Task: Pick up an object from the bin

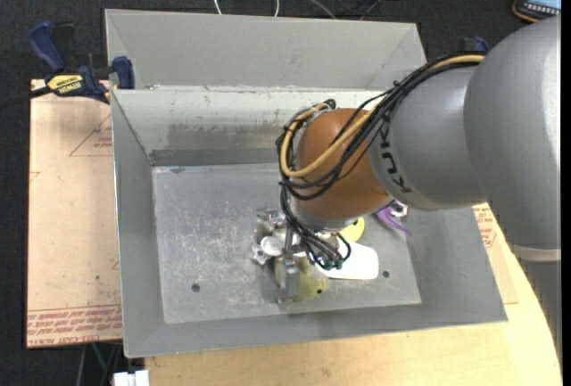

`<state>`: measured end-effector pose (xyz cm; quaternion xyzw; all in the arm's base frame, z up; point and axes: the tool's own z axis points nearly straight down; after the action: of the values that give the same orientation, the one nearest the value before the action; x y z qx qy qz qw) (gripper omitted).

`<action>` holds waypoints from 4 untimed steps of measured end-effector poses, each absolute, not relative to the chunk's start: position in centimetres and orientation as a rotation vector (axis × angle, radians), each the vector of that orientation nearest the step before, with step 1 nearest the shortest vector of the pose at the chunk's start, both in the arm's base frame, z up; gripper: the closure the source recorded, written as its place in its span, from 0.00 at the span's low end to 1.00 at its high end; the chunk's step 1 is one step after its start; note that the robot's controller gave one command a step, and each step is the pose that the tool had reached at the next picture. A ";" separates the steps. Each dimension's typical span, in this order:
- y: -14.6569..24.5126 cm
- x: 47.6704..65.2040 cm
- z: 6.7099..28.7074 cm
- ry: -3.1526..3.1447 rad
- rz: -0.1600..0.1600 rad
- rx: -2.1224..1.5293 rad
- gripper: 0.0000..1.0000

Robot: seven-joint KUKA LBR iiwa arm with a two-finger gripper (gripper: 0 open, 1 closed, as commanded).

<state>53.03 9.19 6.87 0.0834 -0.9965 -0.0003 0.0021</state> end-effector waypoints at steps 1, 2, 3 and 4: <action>8.8 51.7 11.8 -3.141 -0.010 0.252 0.00; 3.6 53.4 10.0 -3.118 -0.006 0.354 0.00; 4.2 51.6 7.2 -3.141 -0.016 0.278 0.00; 3.2 51.8 7.5 -3.137 -0.014 0.253 1.00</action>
Offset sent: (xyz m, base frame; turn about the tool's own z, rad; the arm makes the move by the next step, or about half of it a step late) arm 0.0034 -0.0567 0.0313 -0.0624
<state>51.81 3.24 7.47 0.0804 -0.9967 -0.0044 -0.0026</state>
